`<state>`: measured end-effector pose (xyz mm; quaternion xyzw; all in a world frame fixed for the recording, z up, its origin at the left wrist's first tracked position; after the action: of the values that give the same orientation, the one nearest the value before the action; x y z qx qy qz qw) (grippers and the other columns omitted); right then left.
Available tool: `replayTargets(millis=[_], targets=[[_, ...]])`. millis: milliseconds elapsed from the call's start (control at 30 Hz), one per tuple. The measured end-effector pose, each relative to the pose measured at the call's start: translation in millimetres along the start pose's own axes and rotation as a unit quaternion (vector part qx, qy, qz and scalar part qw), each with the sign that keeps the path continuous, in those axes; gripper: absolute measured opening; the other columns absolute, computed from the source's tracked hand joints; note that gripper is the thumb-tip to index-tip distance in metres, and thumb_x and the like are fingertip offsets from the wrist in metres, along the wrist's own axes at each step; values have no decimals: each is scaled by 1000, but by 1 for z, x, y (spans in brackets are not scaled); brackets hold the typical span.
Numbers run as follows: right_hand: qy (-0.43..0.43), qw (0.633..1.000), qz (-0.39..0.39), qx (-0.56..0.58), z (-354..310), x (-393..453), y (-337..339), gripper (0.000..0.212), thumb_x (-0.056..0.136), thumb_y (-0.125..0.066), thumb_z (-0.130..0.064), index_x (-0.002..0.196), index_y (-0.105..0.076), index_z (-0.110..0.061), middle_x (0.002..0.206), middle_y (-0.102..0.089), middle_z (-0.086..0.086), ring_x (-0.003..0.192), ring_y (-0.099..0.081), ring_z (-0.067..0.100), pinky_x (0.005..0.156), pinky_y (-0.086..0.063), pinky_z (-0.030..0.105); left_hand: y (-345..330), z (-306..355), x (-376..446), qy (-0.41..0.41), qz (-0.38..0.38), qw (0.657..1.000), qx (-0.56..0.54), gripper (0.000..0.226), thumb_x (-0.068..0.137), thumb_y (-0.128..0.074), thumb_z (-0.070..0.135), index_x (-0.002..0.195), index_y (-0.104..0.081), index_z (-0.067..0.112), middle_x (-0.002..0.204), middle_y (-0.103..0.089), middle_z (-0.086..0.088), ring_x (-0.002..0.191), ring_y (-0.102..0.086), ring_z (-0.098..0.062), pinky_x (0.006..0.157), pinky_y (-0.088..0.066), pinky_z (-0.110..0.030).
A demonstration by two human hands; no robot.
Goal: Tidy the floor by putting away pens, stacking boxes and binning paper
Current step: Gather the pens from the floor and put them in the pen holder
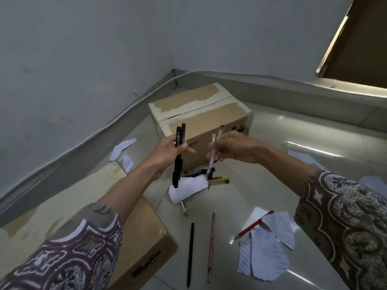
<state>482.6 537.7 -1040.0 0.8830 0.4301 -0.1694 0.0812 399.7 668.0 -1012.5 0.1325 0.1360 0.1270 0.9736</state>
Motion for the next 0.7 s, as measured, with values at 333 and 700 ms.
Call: replayTargets(millis=[333, 700], targets=[[62, 984, 145, 87, -126, -132, 69, 8, 86, -59, 1, 88, -65, 6, 84, -65, 17, 74, -65, 22, 68, -57, 21, -22, 155, -47, -5, -47, 997, 57, 7, 90, -56, 7, 85, -60, 7, 85, -68, -8, 76, -62, -18, 70, -46, -26], [127, 915, 337, 180, -326, -349, 139, 7, 76, -68, 5, 79, -66, 11, 74, -69, 12, 69, -68, 20, 66, -57, 22, -30, 444, -127, -66, -61, 992, 86, 10, 91, -56, 10, 83, -62, 11, 87, -65, -13, 84, -62, -22, 77, -50, -30]])
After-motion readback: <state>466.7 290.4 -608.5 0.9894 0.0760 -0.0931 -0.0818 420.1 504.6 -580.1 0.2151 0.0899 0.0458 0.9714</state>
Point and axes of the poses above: each hand's wrist, its own x-axis towards the middle knuckle, its own y-axis out of the back of the hand, z = x × y, the point moved 9 cm from there along x, towards the middle knuckle
